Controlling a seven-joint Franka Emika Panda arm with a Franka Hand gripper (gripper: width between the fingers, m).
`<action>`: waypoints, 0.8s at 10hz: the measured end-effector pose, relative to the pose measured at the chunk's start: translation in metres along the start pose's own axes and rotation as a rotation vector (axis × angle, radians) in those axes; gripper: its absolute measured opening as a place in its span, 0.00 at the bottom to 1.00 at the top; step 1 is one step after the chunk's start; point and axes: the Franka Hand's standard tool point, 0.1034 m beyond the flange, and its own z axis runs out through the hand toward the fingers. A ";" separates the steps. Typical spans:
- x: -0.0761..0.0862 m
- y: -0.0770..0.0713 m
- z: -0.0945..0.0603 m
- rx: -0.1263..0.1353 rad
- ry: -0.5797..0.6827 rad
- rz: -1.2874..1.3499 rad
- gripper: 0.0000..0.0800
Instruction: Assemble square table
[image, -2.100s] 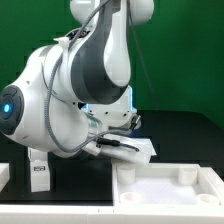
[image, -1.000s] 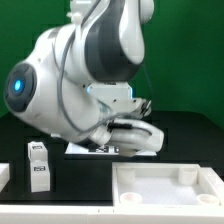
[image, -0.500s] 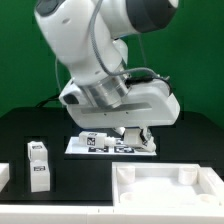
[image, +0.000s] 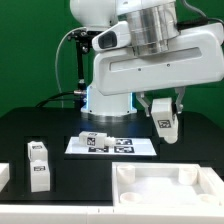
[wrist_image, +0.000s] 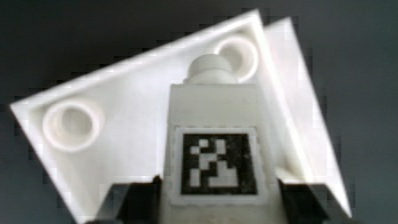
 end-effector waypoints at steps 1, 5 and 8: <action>-0.002 0.003 0.002 -0.005 0.064 -0.003 0.36; 0.025 -0.010 0.005 -0.047 0.328 -0.162 0.36; 0.026 -0.055 0.013 -0.023 0.488 -0.211 0.36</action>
Offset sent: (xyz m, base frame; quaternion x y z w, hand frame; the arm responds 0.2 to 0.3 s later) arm 0.0510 -0.0256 0.0178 -0.0759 0.1409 -0.1495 0.9757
